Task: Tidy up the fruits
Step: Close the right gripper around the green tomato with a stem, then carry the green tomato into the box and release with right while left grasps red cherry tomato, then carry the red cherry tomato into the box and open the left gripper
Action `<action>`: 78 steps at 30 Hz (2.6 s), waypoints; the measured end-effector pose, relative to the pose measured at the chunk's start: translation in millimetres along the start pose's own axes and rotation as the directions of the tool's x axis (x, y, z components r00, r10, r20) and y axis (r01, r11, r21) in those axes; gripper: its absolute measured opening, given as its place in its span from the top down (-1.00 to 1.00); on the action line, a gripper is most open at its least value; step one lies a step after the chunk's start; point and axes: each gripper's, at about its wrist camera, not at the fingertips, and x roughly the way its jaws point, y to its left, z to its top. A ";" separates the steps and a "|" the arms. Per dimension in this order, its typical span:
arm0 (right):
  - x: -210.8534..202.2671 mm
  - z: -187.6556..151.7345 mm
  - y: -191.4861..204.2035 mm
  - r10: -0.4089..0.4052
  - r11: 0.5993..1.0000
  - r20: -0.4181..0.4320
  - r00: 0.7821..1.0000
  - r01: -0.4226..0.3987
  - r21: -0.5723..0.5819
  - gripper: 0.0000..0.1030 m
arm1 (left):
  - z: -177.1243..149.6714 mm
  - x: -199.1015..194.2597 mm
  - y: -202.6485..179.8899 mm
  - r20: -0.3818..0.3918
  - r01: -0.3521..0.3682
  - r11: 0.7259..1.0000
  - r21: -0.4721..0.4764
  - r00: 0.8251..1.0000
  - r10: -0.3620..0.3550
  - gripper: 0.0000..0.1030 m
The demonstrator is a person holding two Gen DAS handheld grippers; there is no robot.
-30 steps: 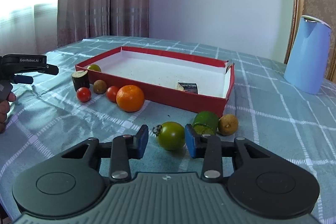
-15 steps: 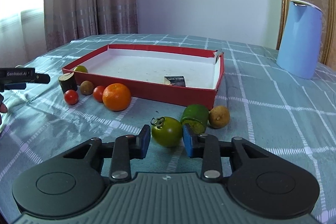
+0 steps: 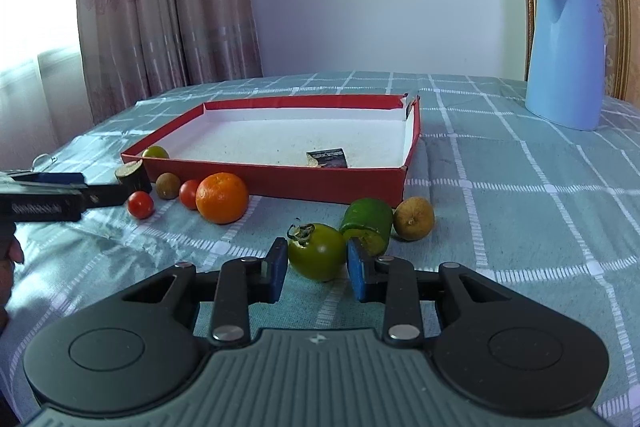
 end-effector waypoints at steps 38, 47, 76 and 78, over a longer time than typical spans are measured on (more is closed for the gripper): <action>4.4 53.0 20.2 0.032 0.997 0.104 0.994 -0.025 -0.072 0.39 | -1.4 24.5 -0.5 -0.087 0.039 0.996 -0.074 0.995 -0.046 0.53; 72.0 77.0 44.0 -0.041 0.988 0.000 0.999 0.040 -0.148 0.39 | -2.1 22.2 7.5 -0.073 0.067 0.990 -0.124 0.994 -0.077 0.53; -11.5 -1.4 17.6 0.054 0.998 0.076 0.996 -0.051 -0.034 -0.11 | 2.6 20.2 0.8 -0.076 -0.034 0.995 -0.093 0.997 0.027 0.53; -13.6 -2.2 16.1 0.073 0.997 0.095 0.993 -0.071 -0.021 -0.11 | 7.1 19.3 -1.9 -0.072 -0.058 0.996 -0.074 0.996 0.053 0.53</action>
